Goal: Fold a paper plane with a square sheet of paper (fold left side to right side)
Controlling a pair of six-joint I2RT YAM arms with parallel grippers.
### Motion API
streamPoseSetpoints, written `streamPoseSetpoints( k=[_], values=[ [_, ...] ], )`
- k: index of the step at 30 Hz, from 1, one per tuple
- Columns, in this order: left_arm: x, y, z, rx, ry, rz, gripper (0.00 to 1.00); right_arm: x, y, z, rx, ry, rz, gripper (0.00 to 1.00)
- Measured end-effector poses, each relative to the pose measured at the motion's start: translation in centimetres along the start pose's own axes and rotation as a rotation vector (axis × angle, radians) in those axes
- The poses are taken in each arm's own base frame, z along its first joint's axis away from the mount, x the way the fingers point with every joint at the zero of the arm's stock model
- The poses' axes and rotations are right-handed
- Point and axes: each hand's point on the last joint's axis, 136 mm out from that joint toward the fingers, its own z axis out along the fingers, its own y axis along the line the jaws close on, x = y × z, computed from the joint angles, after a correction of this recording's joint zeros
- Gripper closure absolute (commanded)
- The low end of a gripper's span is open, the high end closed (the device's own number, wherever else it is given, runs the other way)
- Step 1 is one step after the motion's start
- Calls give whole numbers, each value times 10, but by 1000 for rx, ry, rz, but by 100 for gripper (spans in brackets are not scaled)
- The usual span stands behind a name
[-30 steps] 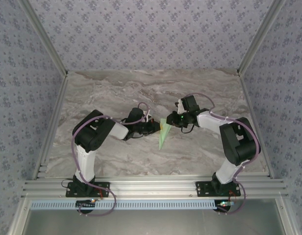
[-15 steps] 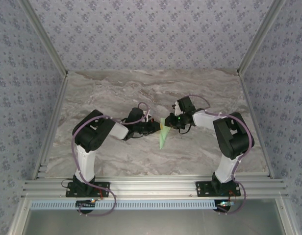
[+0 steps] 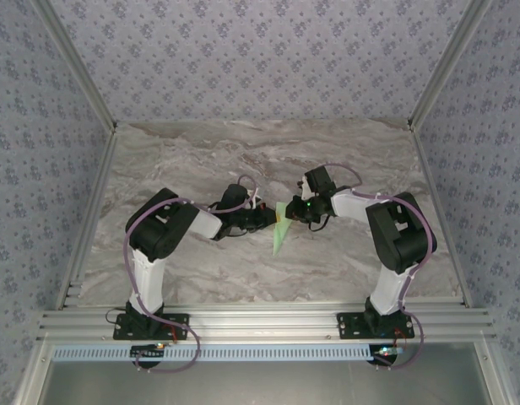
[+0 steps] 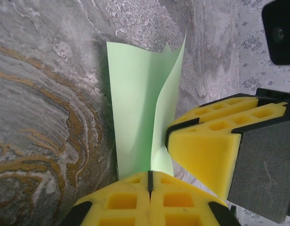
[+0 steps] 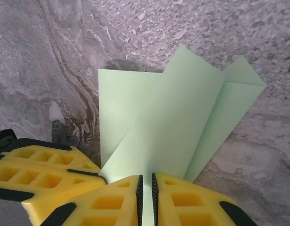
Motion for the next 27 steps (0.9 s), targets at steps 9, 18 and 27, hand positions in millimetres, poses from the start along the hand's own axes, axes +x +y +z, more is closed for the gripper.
streamPoseSetpoints(
  k=[9, 18, 27],
  values=[
    [-1, 0, 1, 1, -1, 1, 95, 1, -5, 1, 23, 4, -1, 83],
    [-2, -10, -3, 21, -5, 19, 67, 2, -7, 4, 29, 10, 3, 83],
    [18, -5, -40, -61, -23, 30, 56, 2, -7, 4, 30, 10, 3, 83]
  ],
)
